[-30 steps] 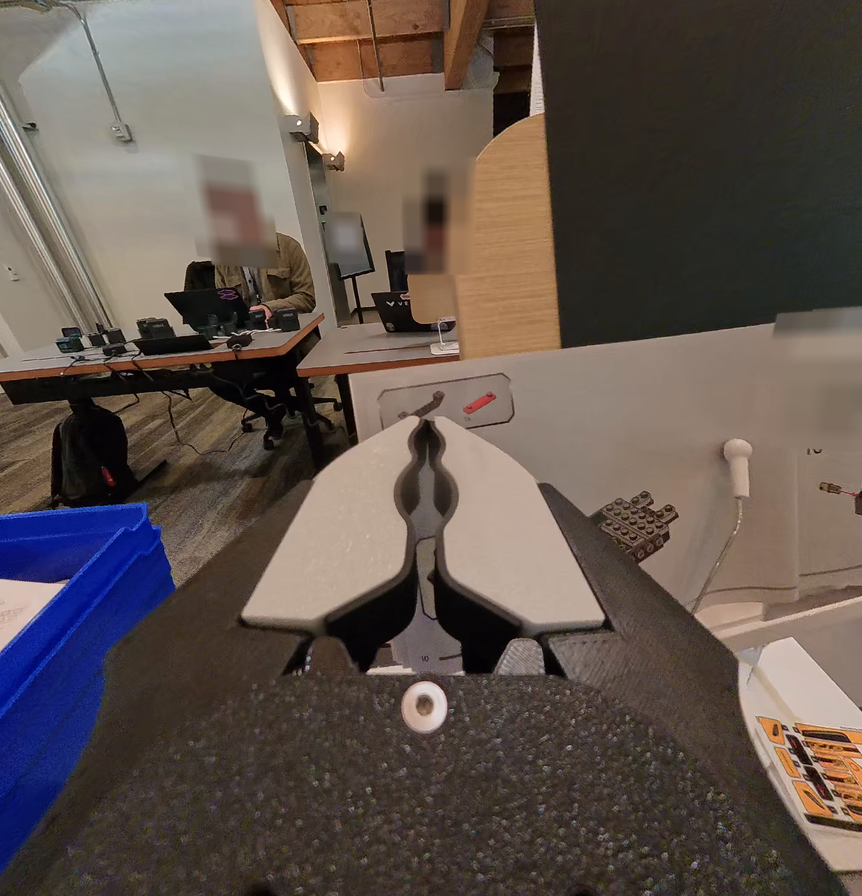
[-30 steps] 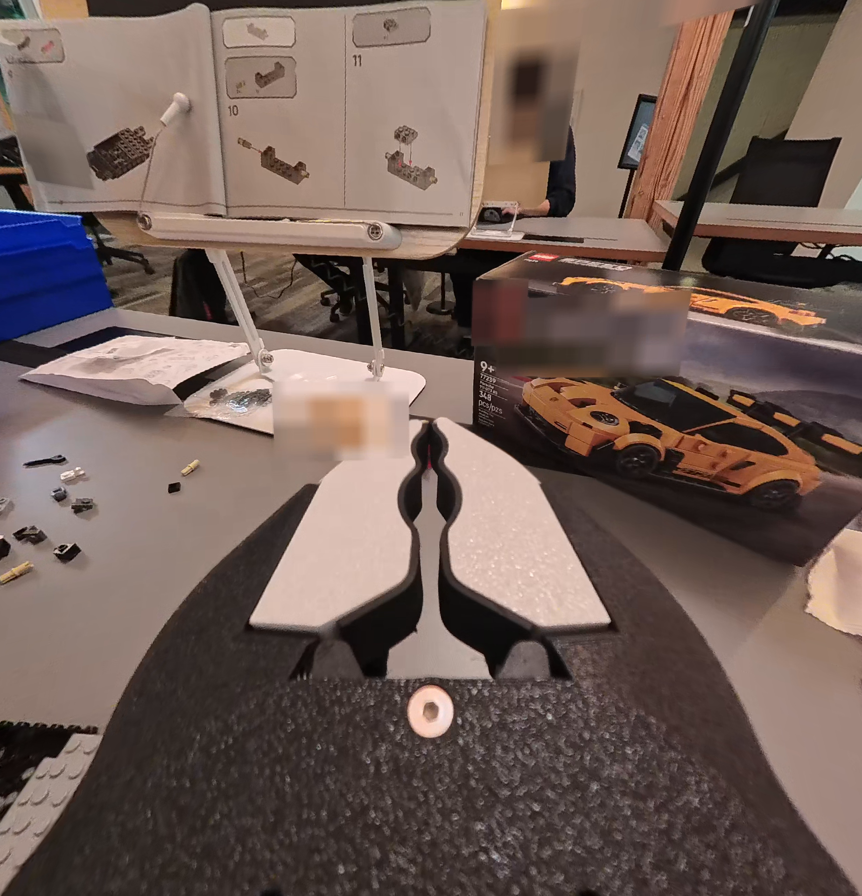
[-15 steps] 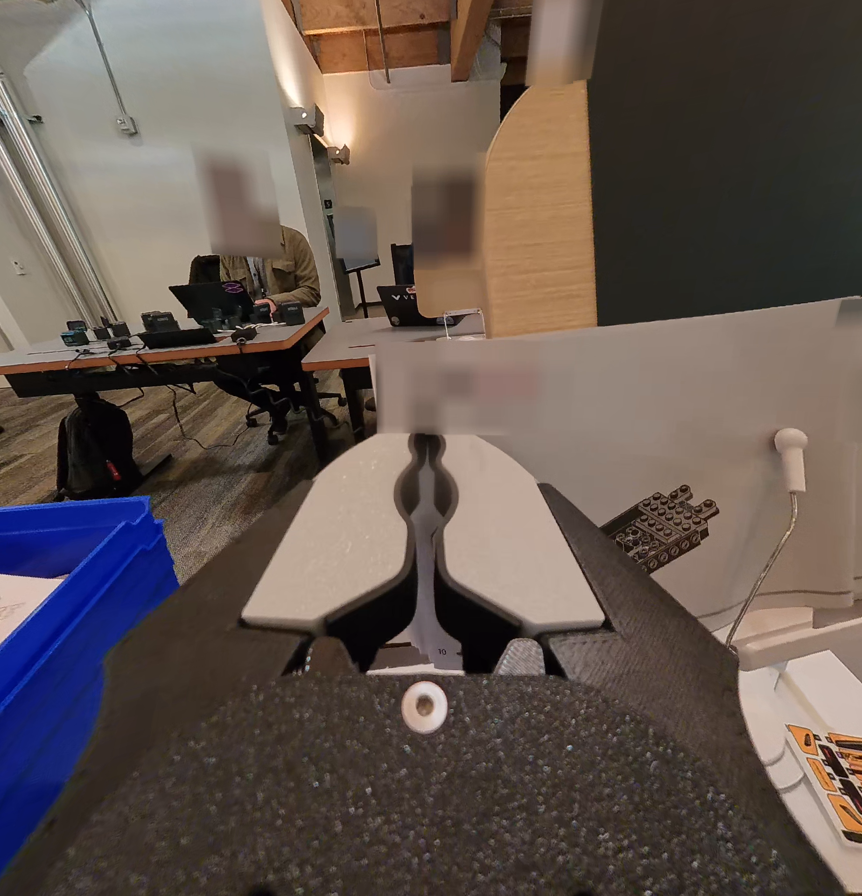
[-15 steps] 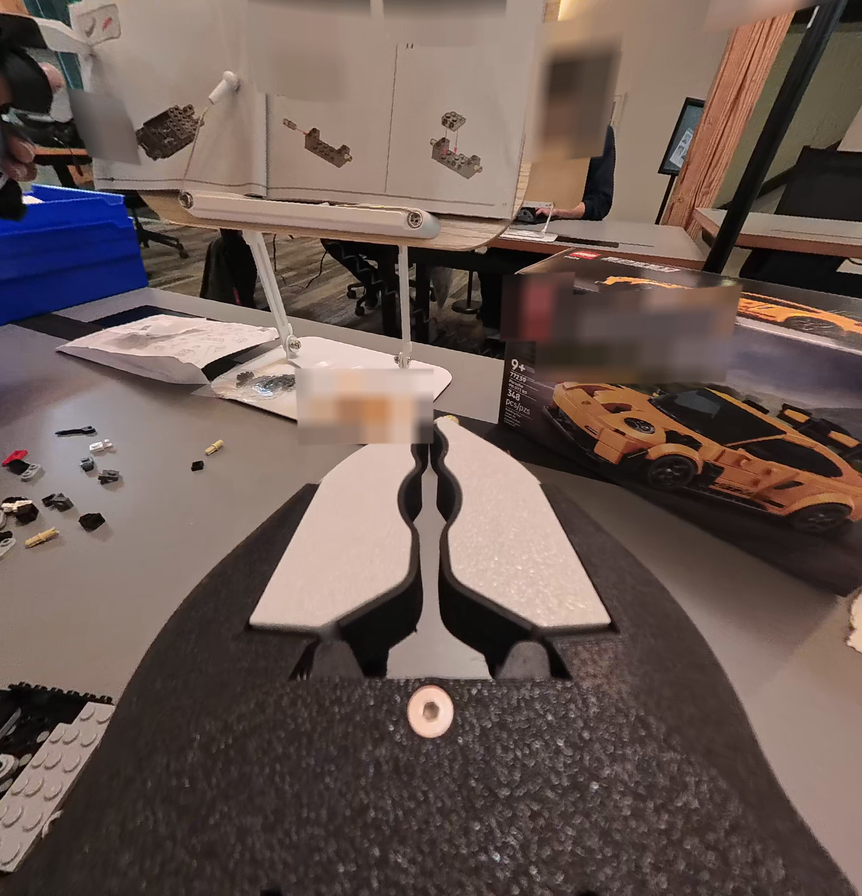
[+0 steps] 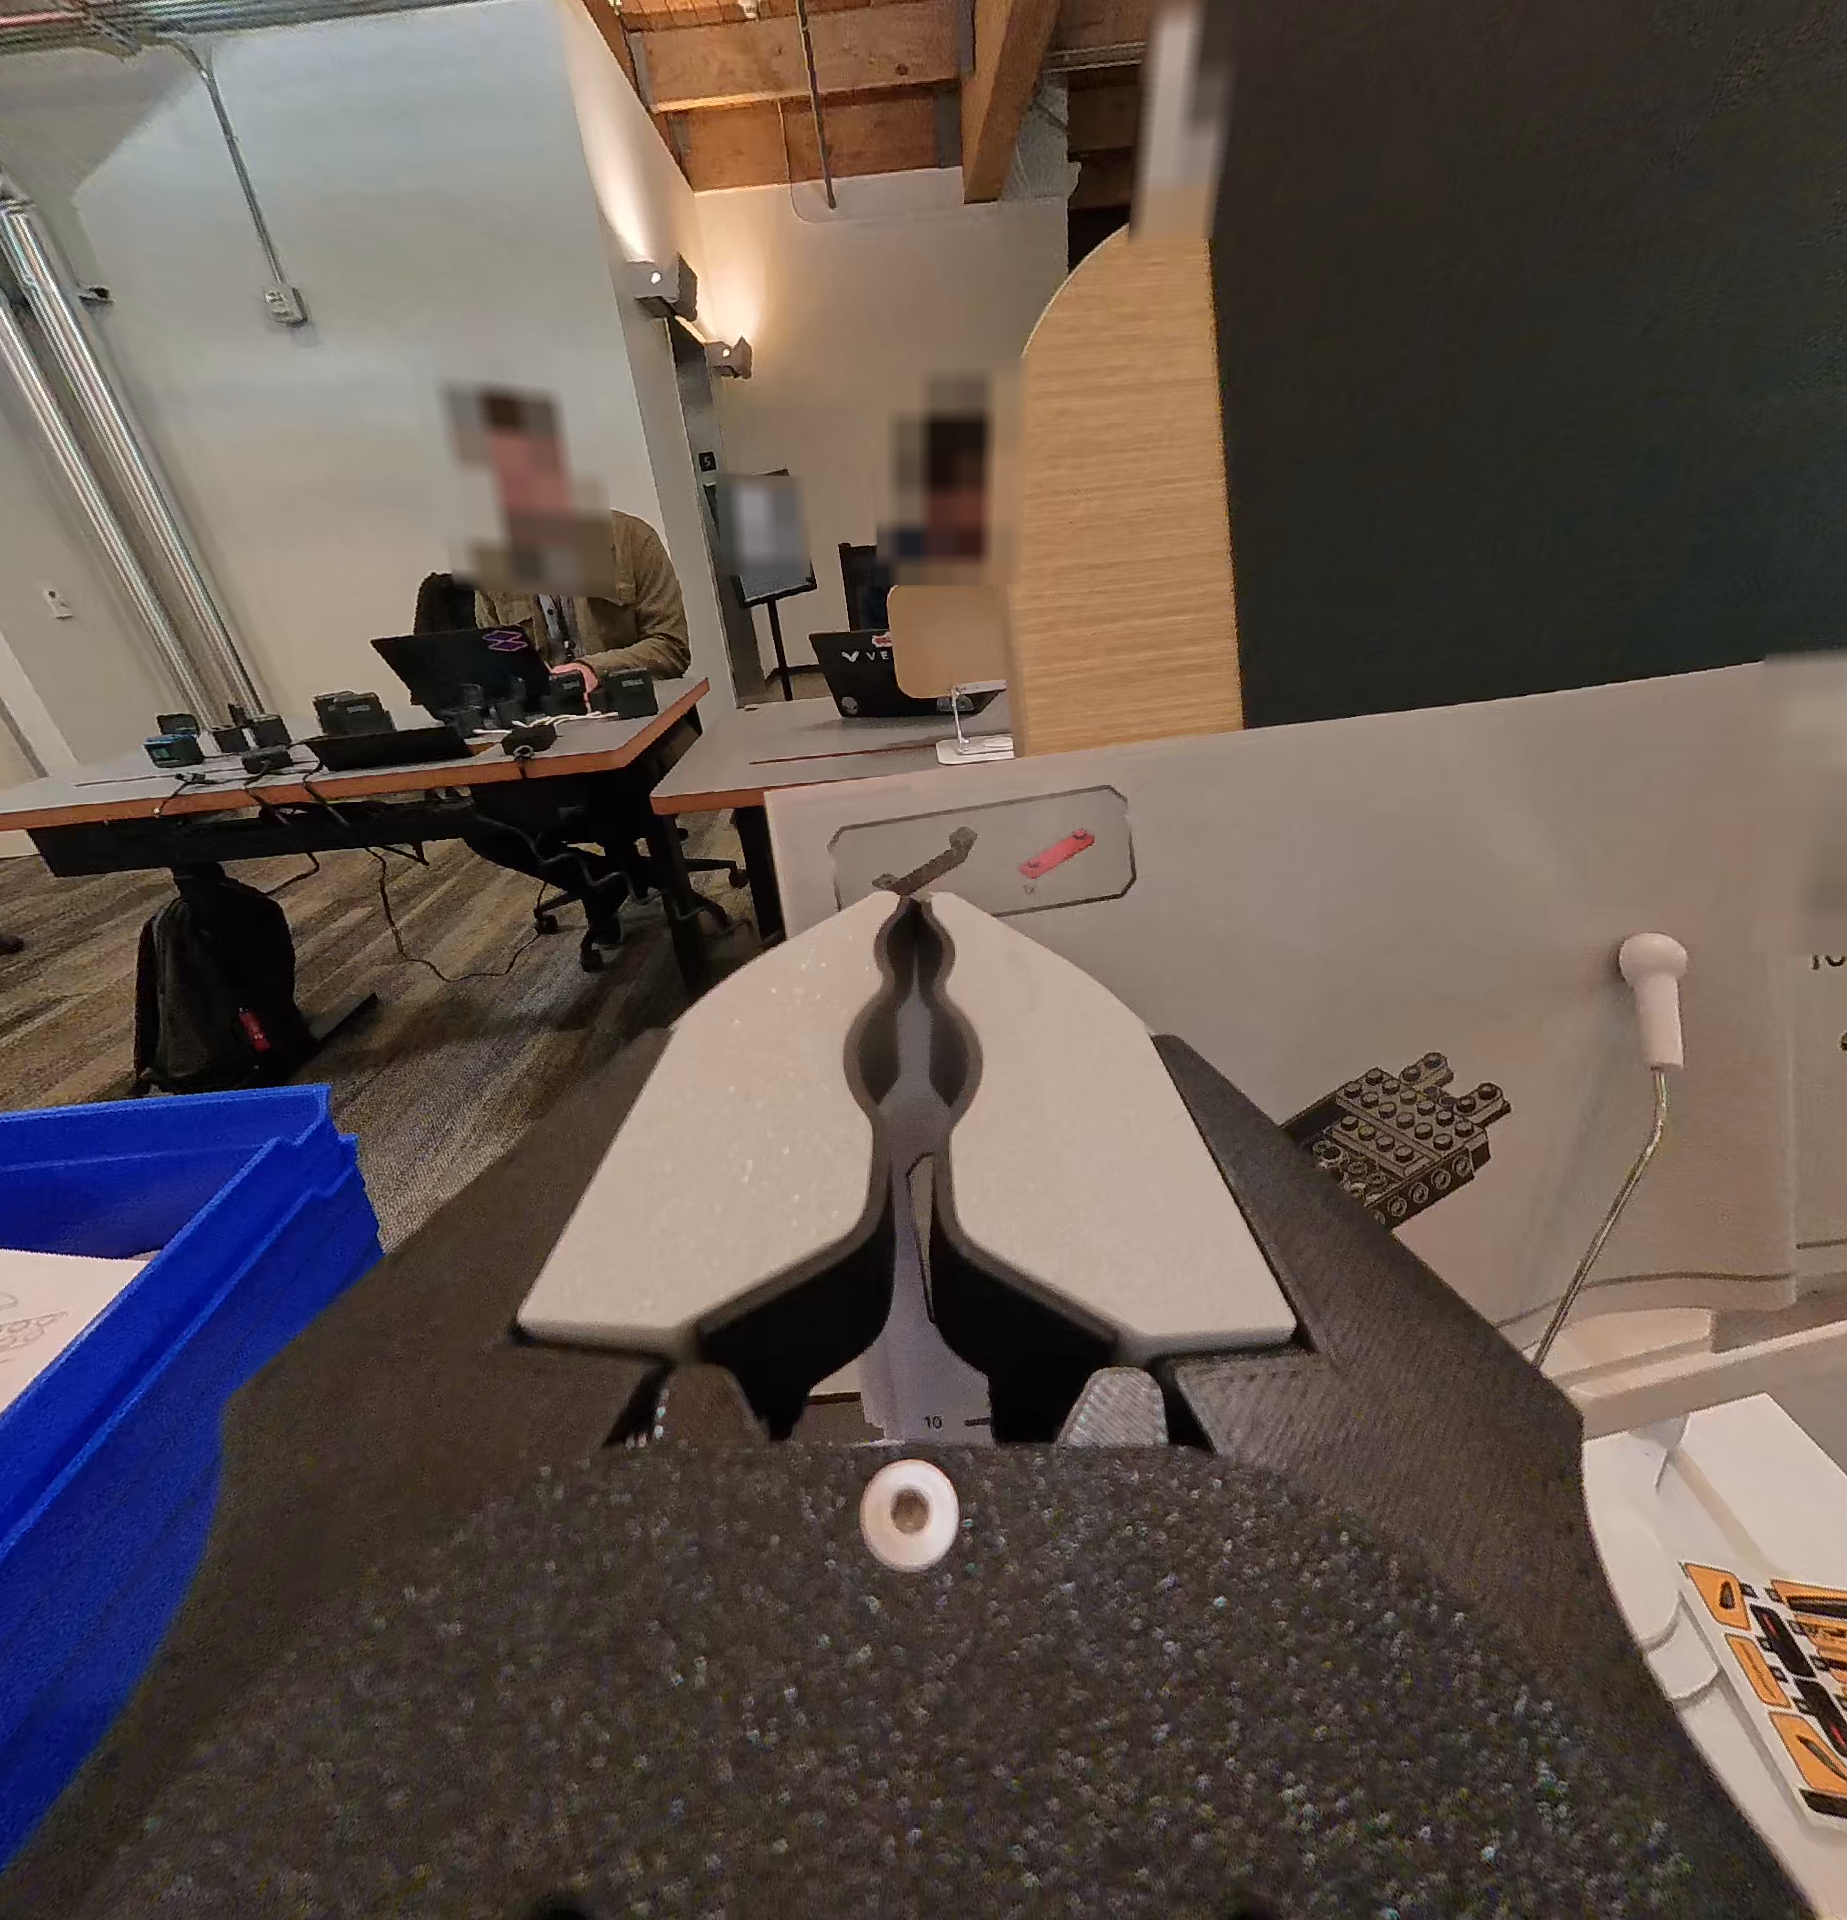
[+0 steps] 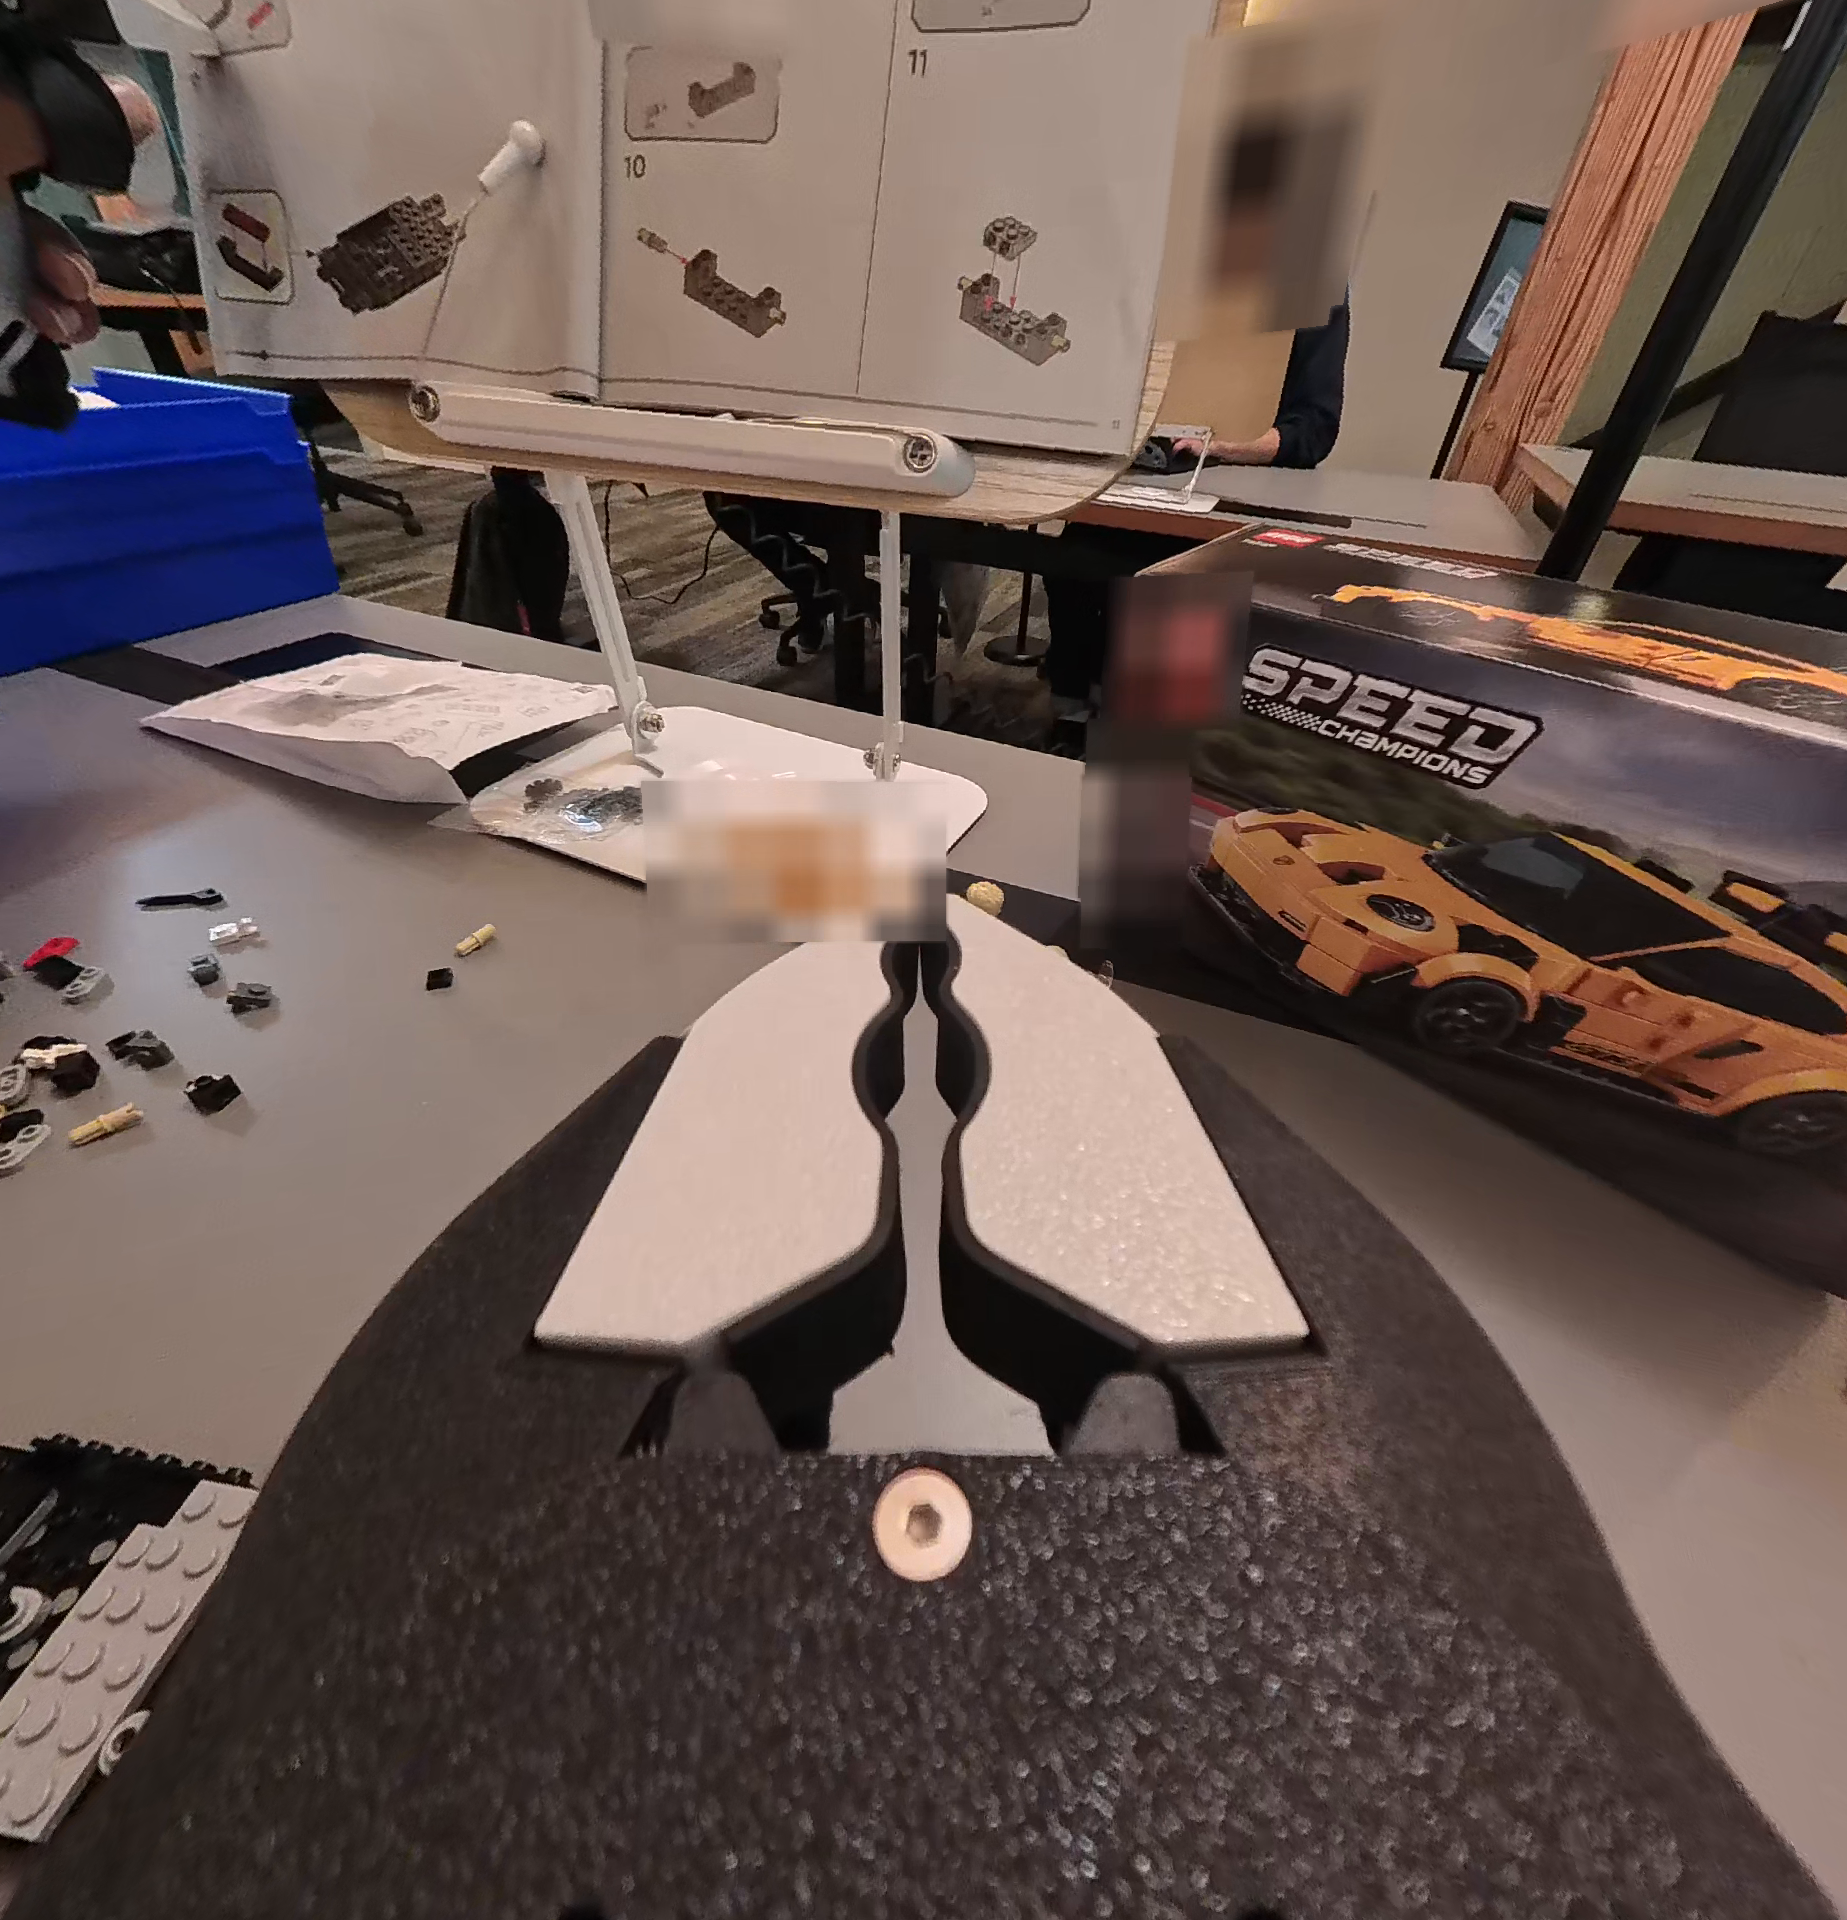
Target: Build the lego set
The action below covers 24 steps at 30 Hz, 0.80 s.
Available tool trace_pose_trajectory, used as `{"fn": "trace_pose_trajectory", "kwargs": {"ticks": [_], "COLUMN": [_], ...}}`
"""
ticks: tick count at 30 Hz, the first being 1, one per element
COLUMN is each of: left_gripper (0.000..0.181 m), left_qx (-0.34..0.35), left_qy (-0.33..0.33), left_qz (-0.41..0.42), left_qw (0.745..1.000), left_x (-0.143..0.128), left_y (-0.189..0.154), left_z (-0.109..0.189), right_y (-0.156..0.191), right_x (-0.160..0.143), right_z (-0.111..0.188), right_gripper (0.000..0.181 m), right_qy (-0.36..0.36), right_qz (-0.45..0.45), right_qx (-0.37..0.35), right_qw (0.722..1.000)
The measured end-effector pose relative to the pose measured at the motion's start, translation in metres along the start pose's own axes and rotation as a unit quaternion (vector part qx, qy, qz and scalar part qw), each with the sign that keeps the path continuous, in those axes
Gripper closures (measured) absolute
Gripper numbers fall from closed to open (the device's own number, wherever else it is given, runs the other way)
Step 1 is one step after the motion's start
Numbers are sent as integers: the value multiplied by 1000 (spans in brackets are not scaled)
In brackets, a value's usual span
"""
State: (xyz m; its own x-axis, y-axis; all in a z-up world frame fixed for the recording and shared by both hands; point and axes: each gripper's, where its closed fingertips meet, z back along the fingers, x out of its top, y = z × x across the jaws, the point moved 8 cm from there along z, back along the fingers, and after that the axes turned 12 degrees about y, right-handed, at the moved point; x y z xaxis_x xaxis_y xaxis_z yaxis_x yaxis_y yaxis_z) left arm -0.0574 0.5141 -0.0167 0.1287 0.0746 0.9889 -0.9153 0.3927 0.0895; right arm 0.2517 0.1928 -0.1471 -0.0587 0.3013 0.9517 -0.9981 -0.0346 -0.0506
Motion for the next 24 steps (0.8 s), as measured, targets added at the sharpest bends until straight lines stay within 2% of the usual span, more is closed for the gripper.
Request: {"fn": "trace_pose_trajectory", "kwargs": {"ticks": [24], "left_gripper": [181], "left_qx": [8], "left_qy": [6], "left_qz": [-1], "left_qw": [1000], "left_x": [0], "left_y": [-6], "left_z": [2], "right_y": [4], "right_x": [2], "right_z": [2], "right_gripper": [181], "right_qy": [-6], "right_qz": [13], "right_qx": [5], "right_qw": [1000]}}
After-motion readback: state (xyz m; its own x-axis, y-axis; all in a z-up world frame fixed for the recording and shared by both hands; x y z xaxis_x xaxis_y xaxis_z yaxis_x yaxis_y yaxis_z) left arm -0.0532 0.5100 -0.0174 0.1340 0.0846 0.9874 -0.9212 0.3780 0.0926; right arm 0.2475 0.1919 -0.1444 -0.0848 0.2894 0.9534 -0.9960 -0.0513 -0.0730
